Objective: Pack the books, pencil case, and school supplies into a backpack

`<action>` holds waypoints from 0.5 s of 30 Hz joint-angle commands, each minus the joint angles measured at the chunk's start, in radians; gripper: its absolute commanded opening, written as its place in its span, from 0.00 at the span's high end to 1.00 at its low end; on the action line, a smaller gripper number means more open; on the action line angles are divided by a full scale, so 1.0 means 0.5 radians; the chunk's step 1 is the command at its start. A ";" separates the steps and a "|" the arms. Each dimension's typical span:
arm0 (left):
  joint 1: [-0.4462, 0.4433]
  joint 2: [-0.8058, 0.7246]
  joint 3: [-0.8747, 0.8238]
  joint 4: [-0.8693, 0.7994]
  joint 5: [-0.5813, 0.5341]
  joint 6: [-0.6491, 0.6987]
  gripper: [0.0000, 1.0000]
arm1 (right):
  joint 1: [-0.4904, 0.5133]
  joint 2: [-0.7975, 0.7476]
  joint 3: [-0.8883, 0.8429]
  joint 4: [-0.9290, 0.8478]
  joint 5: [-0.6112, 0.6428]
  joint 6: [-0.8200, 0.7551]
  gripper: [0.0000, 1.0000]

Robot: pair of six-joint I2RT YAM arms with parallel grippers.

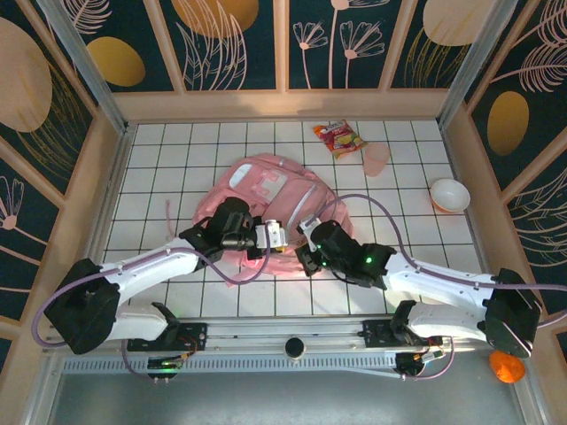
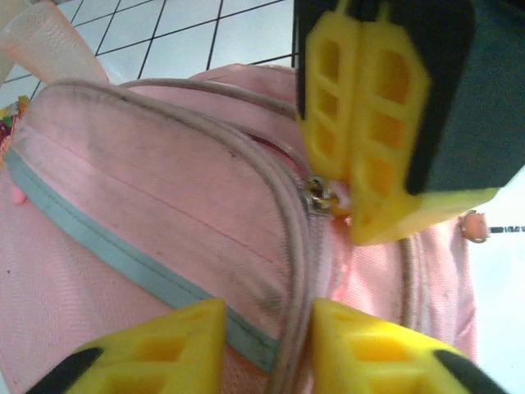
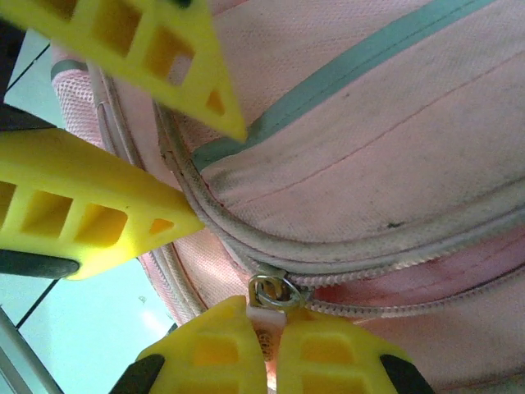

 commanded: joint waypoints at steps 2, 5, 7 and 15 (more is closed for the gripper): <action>0.019 -0.049 0.001 0.019 -0.235 0.050 1.00 | -0.137 -0.094 -0.006 0.031 -0.121 -0.025 1.00; 0.022 -0.118 0.007 -0.112 -0.339 0.064 1.00 | -0.315 -0.108 0.002 -0.063 -0.253 -0.040 1.00; 0.027 -0.161 0.006 -0.184 -0.329 0.081 1.00 | -0.428 -0.110 0.011 -0.103 -0.322 -0.088 1.00; 0.036 -0.222 -0.016 -0.338 -0.202 0.150 1.00 | -0.846 -0.051 0.107 -0.154 -0.444 -0.281 1.00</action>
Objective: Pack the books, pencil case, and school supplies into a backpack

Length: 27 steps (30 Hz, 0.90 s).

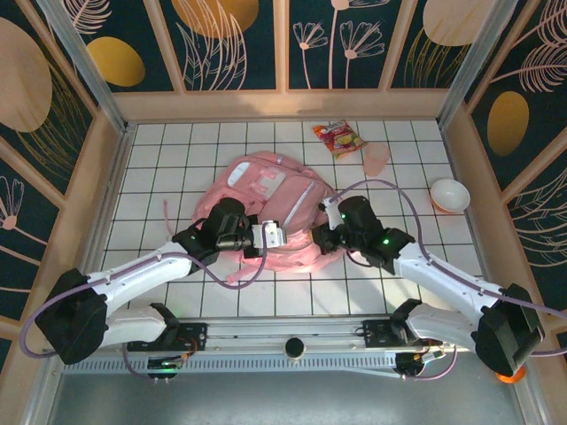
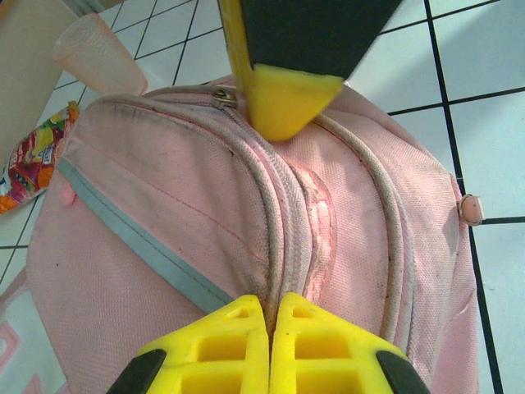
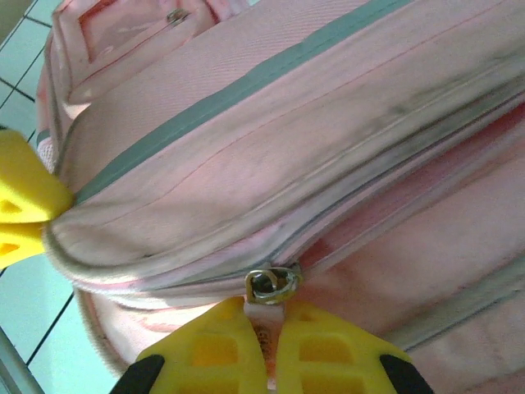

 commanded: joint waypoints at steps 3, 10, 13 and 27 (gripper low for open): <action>0.051 -0.084 -0.027 -0.270 -0.097 0.074 1.00 | -0.327 0.061 0.114 -0.107 0.056 -0.152 1.00; 0.068 -0.191 -0.071 -0.334 -0.218 -0.028 1.00 | -0.518 0.186 0.143 0.000 -0.179 -0.245 1.00; 0.067 -0.275 -0.131 -0.184 -0.419 -0.385 0.92 | -0.477 0.165 0.069 0.061 -0.288 -0.176 1.00; 0.136 -0.437 -0.244 -0.252 -1.384 -2.907 0.34 | -0.106 0.016 -0.209 0.249 -0.099 0.143 1.00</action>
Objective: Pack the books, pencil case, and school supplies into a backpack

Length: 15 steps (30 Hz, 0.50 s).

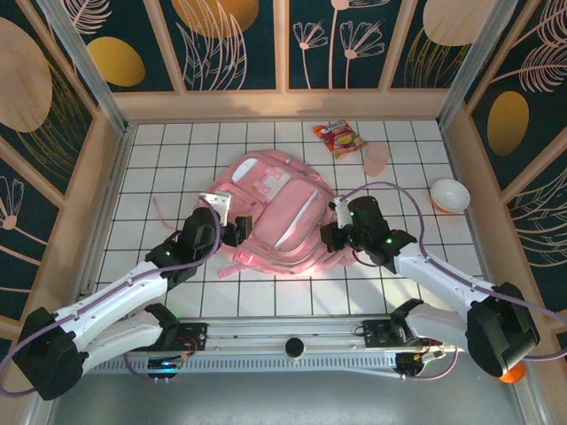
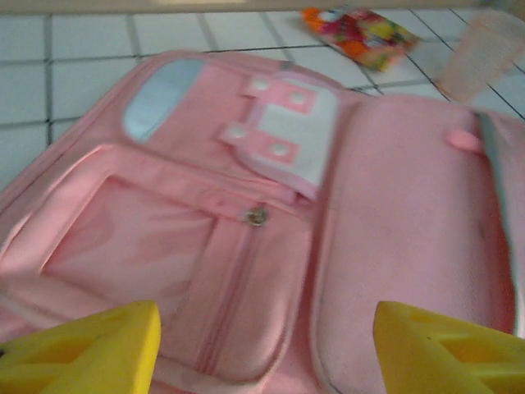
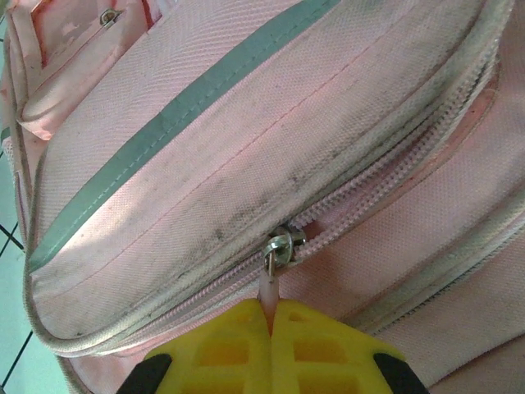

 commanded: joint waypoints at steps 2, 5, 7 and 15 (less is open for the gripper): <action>0.068 0.161 -0.022 -0.115 -0.168 -0.715 0.38 | 0.113 -0.023 -0.028 0.057 0.039 0.079 1.00; 0.123 0.283 -0.023 -0.121 -0.157 -0.786 0.51 | 0.240 -0.027 -0.031 0.057 0.100 0.150 1.00; 0.156 0.319 -0.087 -0.041 -0.162 -0.845 0.59 | 0.350 -0.036 -0.050 0.093 0.155 0.224 1.00; 0.374 0.528 -0.116 0.371 -0.134 -0.661 0.51 | 0.782 0.076 -0.066 0.313 0.342 0.529 1.00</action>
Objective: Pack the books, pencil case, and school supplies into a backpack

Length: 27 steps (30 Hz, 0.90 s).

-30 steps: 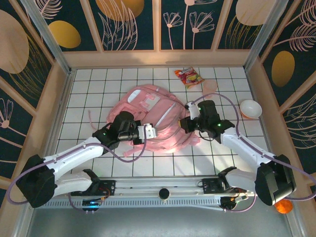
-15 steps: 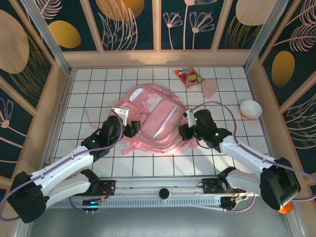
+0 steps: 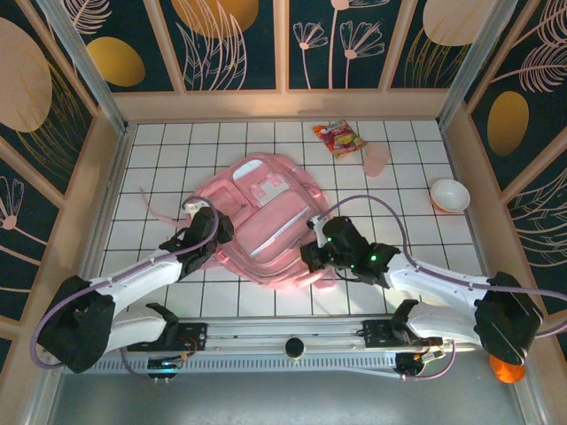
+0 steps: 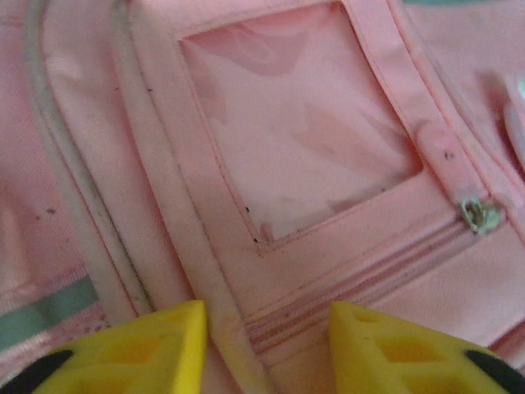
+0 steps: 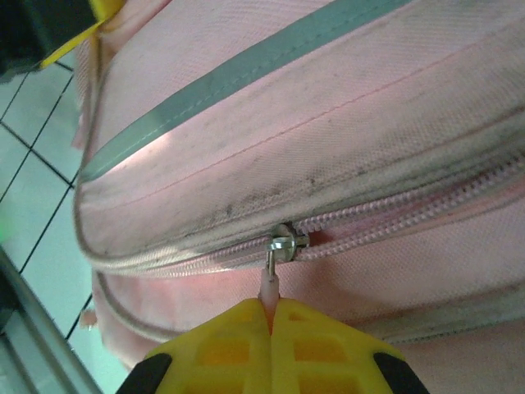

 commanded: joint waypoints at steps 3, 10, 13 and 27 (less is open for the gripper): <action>0.071 0.108 0.218 0.138 -0.080 0.298 0.38 | 0.272 0.117 0.052 0.278 0.120 0.253 1.00; 0.072 -0.155 0.400 -0.003 0.170 1.129 0.35 | 0.348 0.273 0.190 0.313 0.189 0.280 1.00; 0.070 -0.313 0.400 -0.071 0.672 1.704 0.42 | 0.314 0.283 0.230 0.302 0.133 0.227 1.00; -0.264 -0.333 0.310 -0.382 1.371 2.308 0.45 | 0.249 0.231 0.239 0.334 0.038 0.252 1.00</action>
